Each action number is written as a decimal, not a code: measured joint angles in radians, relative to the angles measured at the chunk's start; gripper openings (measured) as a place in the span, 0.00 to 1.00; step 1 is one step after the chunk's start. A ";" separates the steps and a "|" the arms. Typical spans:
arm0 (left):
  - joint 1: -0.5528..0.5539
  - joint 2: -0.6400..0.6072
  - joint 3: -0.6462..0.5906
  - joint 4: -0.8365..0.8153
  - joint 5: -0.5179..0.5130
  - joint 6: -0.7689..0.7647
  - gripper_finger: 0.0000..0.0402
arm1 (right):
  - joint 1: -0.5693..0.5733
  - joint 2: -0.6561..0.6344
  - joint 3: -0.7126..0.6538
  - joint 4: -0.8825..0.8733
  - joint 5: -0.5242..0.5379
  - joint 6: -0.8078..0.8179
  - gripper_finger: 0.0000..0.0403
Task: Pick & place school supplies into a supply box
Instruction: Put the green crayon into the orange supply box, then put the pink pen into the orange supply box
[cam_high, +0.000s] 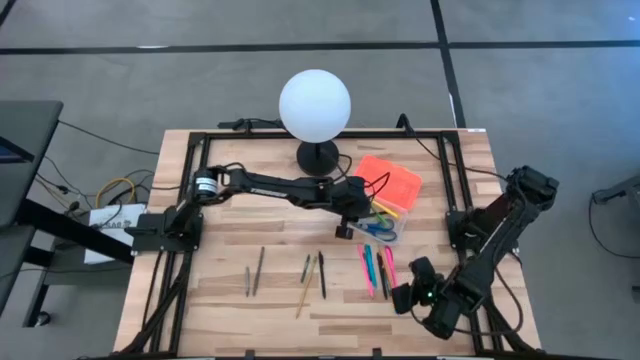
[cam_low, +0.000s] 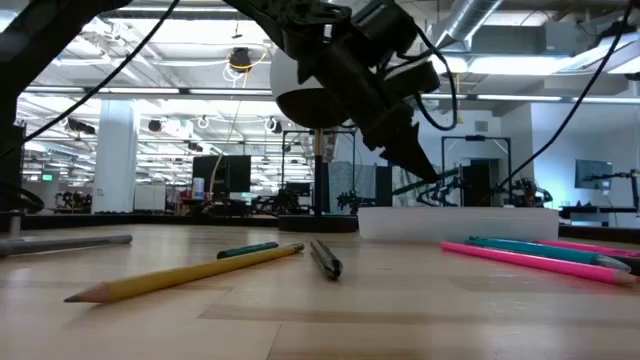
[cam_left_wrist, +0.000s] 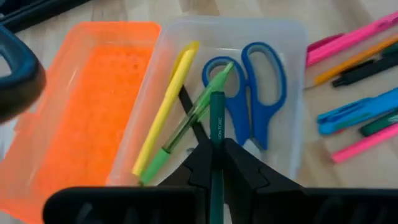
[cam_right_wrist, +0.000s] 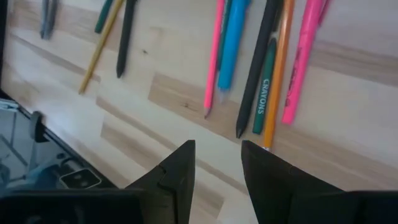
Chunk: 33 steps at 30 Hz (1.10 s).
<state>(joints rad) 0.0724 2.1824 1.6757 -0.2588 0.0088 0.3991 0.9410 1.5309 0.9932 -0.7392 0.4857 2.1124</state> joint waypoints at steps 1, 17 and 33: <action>0.002 0.008 0.008 -0.003 -0.005 0.014 0.04 | 0.000 0.011 0.000 0.009 0.000 0.000 0.30; 0.028 0.015 0.003 -0.050 -0.093 0.048 0.26 | -0.033 0.046 0.000 0.006 -0.013 0.000 0.30; 0.023 0.010 0.293 -0.690 0.058 -0.161 0.26 | -0.210 0.046 0.000 -0.169 -0.147 -0.039 0.30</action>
<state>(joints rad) 0.0956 2.1925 1.9685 -0.9484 0.0670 0.2376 0.7310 1.5768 0.9932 -0.9085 0.3386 2.0738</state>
